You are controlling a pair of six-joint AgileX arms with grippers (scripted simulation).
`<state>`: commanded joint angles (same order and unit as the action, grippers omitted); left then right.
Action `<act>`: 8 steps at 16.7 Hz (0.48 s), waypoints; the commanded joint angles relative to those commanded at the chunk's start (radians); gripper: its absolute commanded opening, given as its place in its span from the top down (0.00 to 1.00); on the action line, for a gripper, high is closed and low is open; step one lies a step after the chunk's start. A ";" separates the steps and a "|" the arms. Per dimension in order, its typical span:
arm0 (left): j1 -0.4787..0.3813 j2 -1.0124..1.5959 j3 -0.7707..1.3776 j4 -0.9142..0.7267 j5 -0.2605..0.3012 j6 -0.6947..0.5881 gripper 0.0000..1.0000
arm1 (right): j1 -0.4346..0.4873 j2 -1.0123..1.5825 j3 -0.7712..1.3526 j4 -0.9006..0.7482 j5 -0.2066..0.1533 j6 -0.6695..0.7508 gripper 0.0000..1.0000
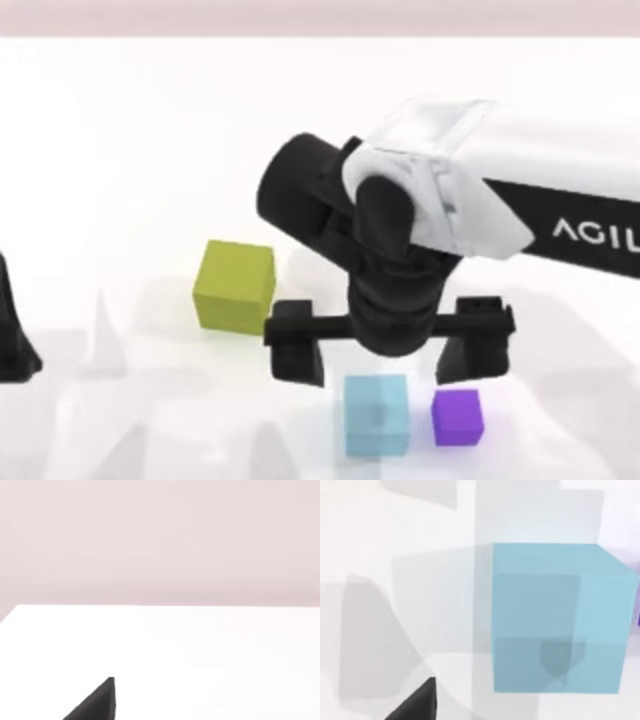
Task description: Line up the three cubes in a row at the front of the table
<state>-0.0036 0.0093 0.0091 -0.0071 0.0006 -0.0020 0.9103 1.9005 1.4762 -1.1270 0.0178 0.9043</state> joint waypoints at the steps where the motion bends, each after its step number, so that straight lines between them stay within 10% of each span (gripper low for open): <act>1: -0.007 0.018 0.018 -0.014 0.001 -0.004 0.00 | -0.010 -0.020 -0.014 0.014 0.005 -0.011 0.00; 8: -0.119 0.430 0.389 -0.273 0.001 -0.081 0.00 | -0.195 -0.391 -0.329 0.216 0.077 -0.216 0.00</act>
<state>-0.1229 0.4391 0.3977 -0.2801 0.0019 -0.0833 0.7154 1.5098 1.1468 -0.9113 0.0945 0.6880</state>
